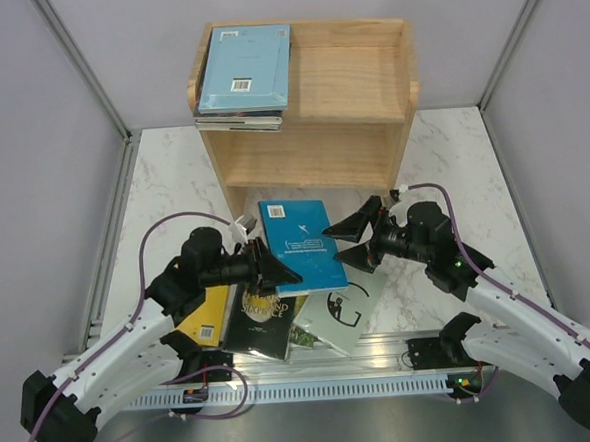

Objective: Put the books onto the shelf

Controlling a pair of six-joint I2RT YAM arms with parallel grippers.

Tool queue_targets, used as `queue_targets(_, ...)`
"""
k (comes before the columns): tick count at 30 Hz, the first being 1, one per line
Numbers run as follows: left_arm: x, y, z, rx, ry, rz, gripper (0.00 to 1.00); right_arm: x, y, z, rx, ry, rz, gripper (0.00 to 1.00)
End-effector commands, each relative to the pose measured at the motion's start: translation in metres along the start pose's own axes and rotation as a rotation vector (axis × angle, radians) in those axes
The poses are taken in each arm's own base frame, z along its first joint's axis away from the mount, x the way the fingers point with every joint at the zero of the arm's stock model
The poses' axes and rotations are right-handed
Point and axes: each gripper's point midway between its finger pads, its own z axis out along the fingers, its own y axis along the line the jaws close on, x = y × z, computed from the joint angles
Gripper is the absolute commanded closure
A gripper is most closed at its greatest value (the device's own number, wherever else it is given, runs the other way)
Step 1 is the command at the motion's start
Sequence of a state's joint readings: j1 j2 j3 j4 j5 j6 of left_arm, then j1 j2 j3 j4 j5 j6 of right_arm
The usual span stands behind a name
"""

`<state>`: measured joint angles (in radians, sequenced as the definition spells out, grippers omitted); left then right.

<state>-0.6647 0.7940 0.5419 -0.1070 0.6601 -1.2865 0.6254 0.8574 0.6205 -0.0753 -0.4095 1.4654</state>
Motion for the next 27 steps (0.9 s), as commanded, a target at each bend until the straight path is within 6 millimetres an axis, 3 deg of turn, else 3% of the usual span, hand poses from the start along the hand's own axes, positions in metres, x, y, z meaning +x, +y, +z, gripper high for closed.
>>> queue_targets(1,0.007,-0.091,-0.027,0.250,0.026,0.228,0.98,0.002,0.004,-0.002,0.003,0.007,-0.060,0.06)
queue_targets(8,0.010,-0.089,-0.036,0.178,0.031,0.274,0.98,-0.005,0.011,-0.011,0.005,-0.053,-0.069,0.07)
queue_targets(20,0.012,-0.102,-0.046,0.167,0.031,0.342,0.98,-0.010,0.029,0.001,-0.001,-0.037,-0.092,0.07)
queue_targets(27,0.011,-0.107,-0.044,0.188,0.029,0.343,0.98,-0.003,0.033,0.001,-0.067,-0.008,-0.030,0.14)
